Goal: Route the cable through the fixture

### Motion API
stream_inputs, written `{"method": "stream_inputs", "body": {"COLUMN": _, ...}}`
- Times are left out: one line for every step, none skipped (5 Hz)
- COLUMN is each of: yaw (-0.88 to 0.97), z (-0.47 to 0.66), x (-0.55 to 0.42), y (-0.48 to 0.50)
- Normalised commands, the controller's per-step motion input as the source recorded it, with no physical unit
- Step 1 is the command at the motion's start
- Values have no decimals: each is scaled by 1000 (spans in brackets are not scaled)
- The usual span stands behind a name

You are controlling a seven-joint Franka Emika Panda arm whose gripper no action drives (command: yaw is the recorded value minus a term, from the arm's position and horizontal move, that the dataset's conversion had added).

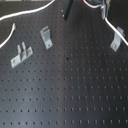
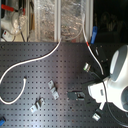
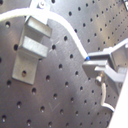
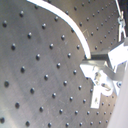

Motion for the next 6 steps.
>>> {"method": "stream_inputs", "body": {"yaw": -74, "z": -29, "x": -51, "y": -272}}
{"method": "stream_inputs", "body": {"yaw": -71, "z": -88, "x": -97, "y": -246}}
{"method": "stream_inputs", "body": {"yaw": 0, "z": -62, "x": -170, "y": -145}}
{"method": "stream_inputs", "body": {"yaw": 0, "z": 1, "x": -112, "y": -35}}
{"method": "stream_inputs", "body": {"yaw": 26, "z": -192, "x": -78, "y": 4}}
{"method": "stream_inputs", "body": {"yaw": 49, "z": -435, "x": -86, "y": 69}}
